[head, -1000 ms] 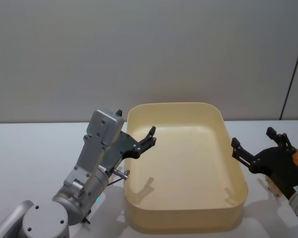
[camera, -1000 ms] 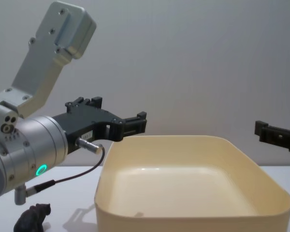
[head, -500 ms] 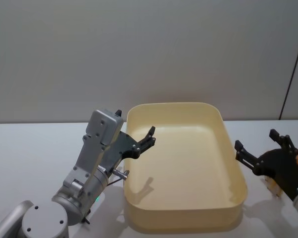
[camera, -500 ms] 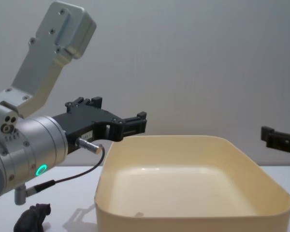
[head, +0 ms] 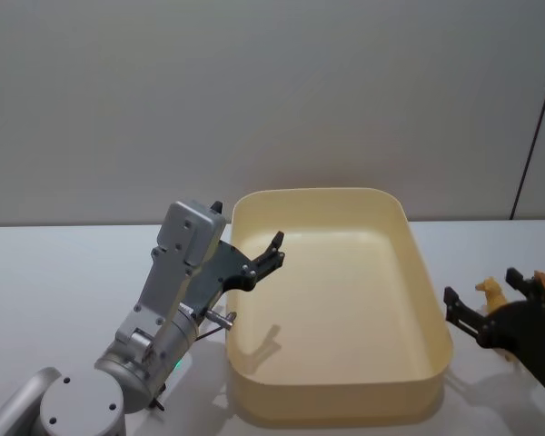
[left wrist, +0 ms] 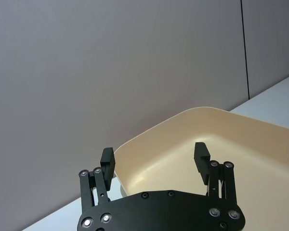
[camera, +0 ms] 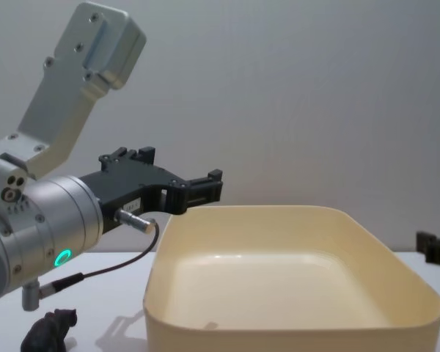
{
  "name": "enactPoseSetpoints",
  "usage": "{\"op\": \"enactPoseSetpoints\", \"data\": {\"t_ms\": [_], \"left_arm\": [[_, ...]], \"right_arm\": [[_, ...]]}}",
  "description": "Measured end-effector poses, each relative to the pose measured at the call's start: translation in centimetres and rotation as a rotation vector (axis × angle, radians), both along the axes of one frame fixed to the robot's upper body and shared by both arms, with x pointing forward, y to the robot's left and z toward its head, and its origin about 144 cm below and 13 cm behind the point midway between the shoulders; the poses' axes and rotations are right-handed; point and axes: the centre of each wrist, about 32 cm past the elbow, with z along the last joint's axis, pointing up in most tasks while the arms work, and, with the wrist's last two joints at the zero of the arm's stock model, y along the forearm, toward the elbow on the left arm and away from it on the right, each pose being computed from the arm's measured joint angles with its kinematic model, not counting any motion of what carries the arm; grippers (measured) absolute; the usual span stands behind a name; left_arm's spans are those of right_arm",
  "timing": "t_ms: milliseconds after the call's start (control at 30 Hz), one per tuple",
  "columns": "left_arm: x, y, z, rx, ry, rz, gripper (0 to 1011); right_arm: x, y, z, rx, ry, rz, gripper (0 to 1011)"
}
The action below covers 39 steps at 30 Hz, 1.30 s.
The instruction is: Pick up the toy alternately with two hands and place it into the central storage box.
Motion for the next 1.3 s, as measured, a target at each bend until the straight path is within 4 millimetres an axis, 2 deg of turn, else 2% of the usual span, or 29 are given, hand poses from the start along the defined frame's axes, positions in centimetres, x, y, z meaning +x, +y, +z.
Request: {"op": "enactPoseSetpoints", "data": {"t_ms": [700, 1300], "left_arm": [[0.0, 0.0, 0.0, 0.000, 0.000, 0.000, 1002], [0.0, 0.0, 0.0, 0.000, 0.000, 0.000, 1002]], "right_arm": [[-1.0, -2.1, -1.6, -0.048, 0.073, -0.121, 1001], [-0.7, -2.4, -2.9, -0.059, 0.107, -0.142, 1001]]}}
